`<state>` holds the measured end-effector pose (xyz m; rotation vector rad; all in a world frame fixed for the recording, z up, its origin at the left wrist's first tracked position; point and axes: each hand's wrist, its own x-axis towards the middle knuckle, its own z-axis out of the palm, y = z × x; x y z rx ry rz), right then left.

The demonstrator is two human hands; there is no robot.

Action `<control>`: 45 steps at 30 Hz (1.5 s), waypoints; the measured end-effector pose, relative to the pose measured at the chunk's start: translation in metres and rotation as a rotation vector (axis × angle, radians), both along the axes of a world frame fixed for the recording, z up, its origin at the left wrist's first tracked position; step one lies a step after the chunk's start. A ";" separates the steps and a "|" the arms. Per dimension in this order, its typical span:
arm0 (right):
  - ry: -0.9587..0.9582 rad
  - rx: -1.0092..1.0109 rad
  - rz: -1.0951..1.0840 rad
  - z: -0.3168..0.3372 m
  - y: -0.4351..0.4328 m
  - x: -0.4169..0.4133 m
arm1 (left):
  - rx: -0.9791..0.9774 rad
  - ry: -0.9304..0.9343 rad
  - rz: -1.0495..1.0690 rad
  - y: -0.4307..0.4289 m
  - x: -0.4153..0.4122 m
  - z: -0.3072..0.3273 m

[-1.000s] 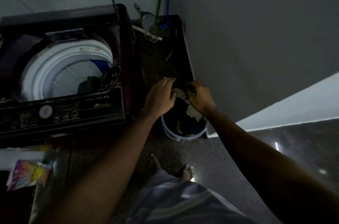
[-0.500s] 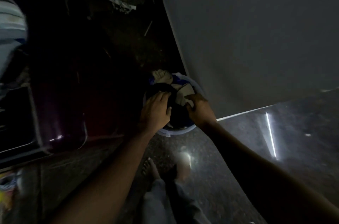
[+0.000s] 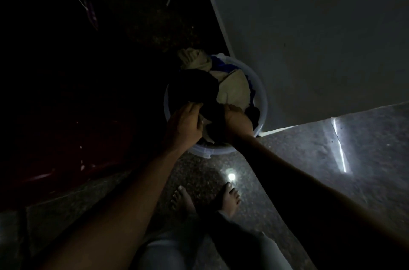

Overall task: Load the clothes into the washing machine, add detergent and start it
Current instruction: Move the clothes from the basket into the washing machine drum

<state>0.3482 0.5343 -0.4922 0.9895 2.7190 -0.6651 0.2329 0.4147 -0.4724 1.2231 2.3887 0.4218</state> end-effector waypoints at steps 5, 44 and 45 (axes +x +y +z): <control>0.128 -0.084 -0.189 0.033 -0.002 0.006 | 0.015 -0.006 0.008 -0.009 0.008 0.018; 0.983 -0.741 -0.283 0.487 -0.003 -0.014 | 0.589 -0.272 0.398 0.016 -0.003 0.427; 0.998 -0.791 -0.285 0.491 0.000 -0.010 | 0.608 -0.266 0.384 0.017 -0.006 0.437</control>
